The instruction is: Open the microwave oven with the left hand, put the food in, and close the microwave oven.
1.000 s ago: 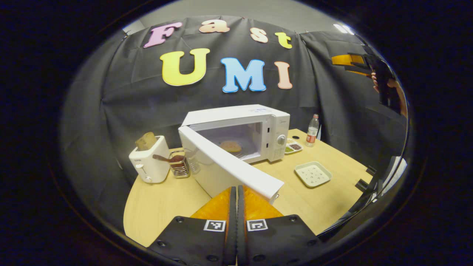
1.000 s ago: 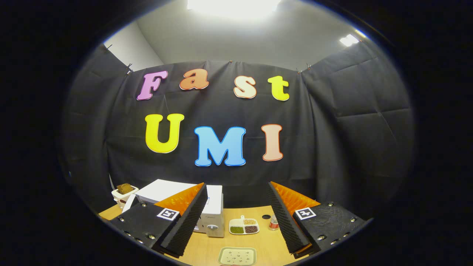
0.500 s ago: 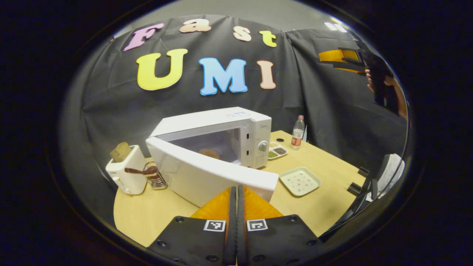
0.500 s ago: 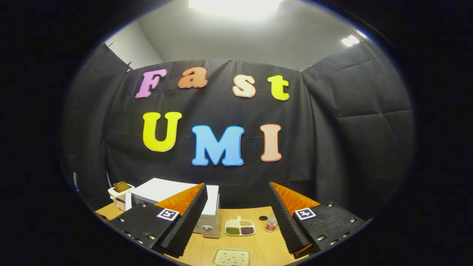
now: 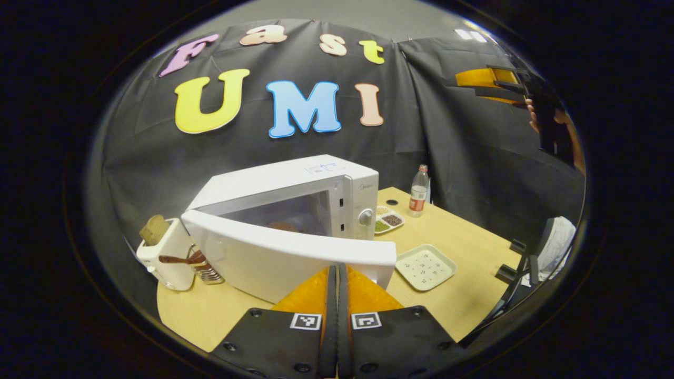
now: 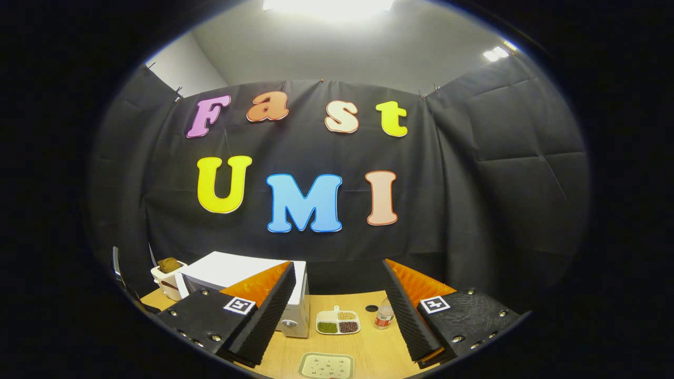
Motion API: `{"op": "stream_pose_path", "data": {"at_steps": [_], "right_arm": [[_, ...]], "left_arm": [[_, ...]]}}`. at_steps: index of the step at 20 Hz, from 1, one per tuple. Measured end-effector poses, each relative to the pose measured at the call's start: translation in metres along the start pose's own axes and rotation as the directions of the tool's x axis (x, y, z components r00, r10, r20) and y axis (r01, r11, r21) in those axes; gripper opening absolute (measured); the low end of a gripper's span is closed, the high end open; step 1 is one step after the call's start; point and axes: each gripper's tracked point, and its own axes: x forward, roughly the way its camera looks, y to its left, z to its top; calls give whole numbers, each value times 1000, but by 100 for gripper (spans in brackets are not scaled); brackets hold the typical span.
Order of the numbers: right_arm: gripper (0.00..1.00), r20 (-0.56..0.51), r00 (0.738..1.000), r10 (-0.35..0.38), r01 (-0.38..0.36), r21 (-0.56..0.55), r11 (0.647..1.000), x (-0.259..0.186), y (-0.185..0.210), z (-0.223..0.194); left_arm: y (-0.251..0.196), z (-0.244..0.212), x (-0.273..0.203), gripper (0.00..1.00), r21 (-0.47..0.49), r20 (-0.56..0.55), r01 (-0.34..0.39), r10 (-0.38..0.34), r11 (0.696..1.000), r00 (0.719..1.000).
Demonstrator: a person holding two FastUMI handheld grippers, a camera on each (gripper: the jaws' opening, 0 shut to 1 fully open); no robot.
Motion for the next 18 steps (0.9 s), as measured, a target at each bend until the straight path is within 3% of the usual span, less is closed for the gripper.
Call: {"op": "stream_pose_path", "data": {"at_steps": [12,18], "right_arm": [[98,-31,999,9,-9,-4,1000,12,-9,-7],[98,-47,999,-20,20,4,1000,14,-22,-14]], "left_arm": [[-6,18,65,7,-37,-1,13,-13,999,1000],[-2,26,84,7,-49,-3,13,-13,999,1000]]}}
